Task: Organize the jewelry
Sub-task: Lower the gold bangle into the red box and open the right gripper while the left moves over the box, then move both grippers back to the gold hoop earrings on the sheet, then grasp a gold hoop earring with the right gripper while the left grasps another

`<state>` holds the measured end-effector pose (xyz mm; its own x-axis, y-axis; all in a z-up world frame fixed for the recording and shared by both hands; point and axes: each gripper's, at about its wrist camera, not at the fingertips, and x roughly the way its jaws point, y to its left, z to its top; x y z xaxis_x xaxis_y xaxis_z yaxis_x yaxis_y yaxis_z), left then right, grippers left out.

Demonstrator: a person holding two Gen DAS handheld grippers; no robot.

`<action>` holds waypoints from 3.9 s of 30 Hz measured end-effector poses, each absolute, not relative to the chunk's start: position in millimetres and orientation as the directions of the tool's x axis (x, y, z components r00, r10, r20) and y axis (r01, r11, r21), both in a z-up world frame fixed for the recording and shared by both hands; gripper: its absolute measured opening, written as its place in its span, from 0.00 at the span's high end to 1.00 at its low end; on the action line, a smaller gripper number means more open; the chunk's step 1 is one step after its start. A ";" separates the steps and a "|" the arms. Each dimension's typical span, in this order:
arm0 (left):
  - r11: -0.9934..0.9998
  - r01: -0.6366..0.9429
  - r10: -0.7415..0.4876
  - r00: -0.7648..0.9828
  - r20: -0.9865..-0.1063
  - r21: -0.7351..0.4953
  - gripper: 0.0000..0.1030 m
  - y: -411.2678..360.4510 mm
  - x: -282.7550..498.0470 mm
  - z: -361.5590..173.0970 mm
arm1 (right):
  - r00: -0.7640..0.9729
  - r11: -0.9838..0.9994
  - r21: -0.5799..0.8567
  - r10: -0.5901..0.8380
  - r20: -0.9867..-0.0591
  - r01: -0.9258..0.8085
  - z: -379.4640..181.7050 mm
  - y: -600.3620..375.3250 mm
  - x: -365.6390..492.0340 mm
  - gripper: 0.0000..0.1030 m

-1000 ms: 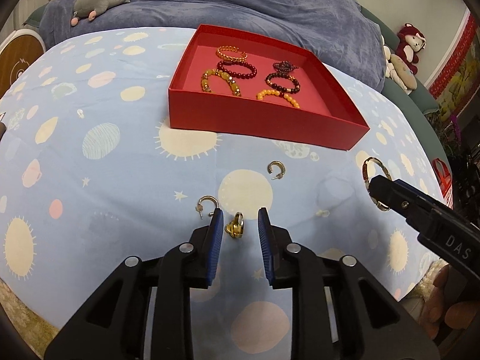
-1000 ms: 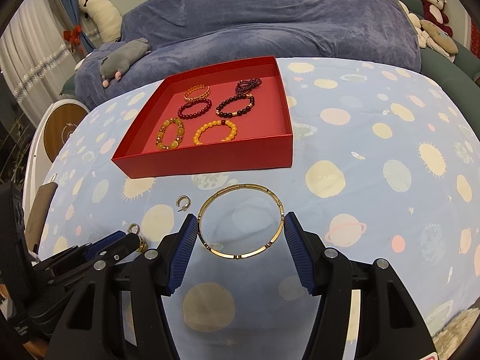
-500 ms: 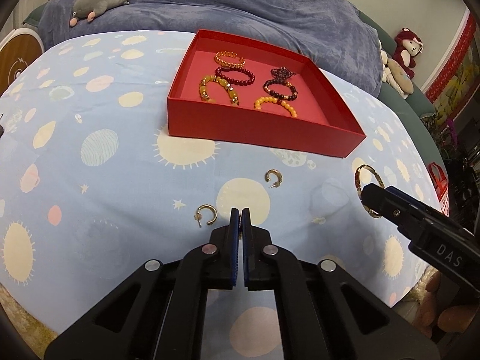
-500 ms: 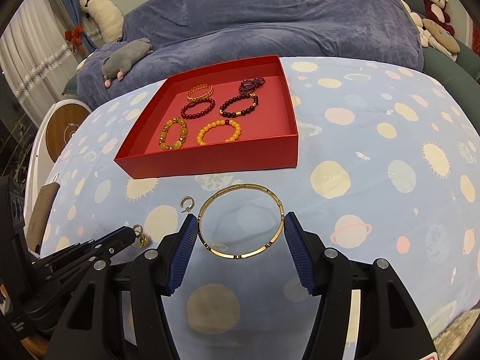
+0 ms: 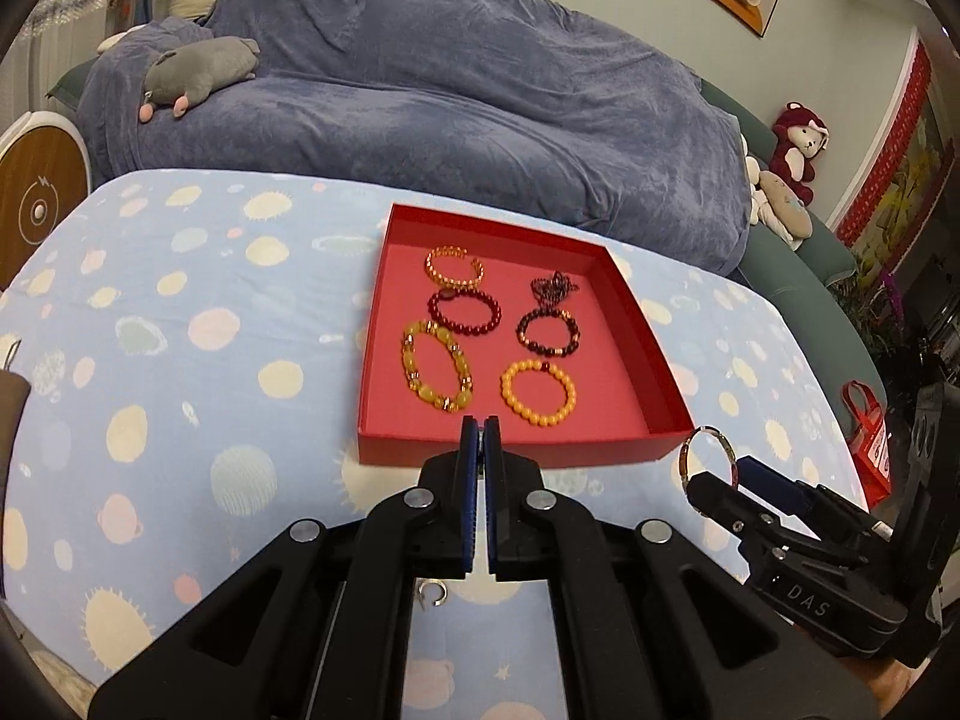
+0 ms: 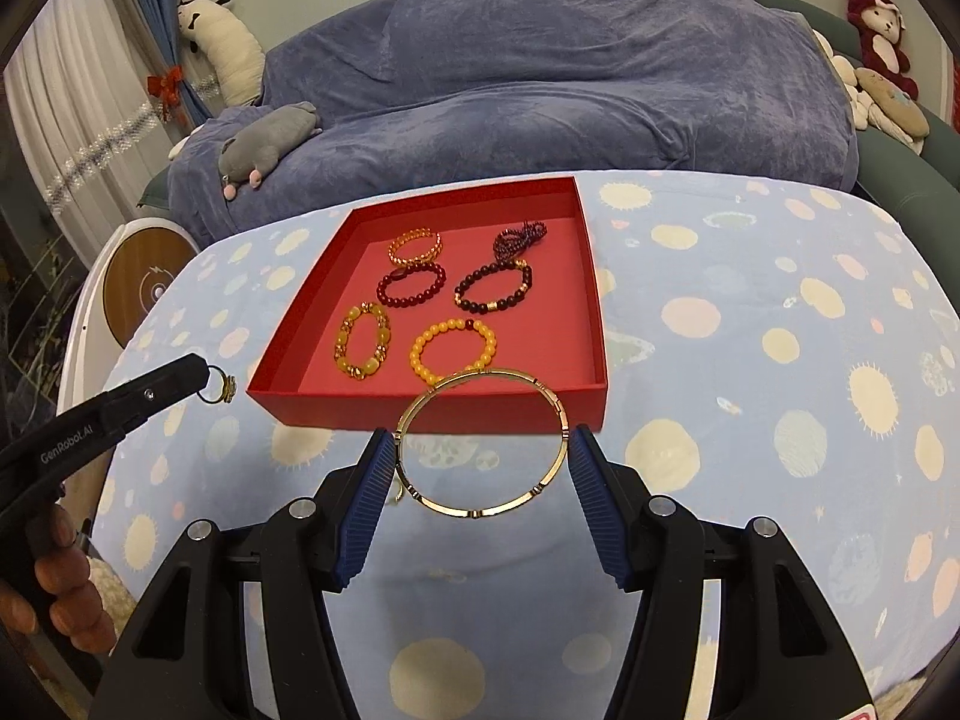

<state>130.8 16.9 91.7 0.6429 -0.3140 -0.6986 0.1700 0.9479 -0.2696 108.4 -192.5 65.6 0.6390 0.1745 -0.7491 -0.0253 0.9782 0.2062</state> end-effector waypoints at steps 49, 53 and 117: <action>0.963 0.126 -0.267 0.578 -0.771 -0.238 0.71 -7.4 206.0 32.9 | 0.598 0.985 0.167 0.152 -0.787 -0.031 33.2 -181.0 194.5 0.51; 0.962 0.120 -0.267 0.580 -0.769 -0.244 0.70 -3.0 191.7 37.5 | 0.600 0.986 0.163 0.155 -0.784 -0.042 37.3 -177.2 180.5 0.51; 0.976 0.050 -0.208 0.509 -0.835 -0.212 0.65 33.9 93.1 -2.8 | 0.484 0.989 0.134 0.148 -0.863 -0.064 -15.4 -138.5 111.2 0.84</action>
<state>93.1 33.9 -2.8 0.5087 -0.2077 -0.8355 0.0502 0.9760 -0.2120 111.2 -138.5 -15.4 0.4836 0.1476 -0.8627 -0.0635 0.9890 0.1336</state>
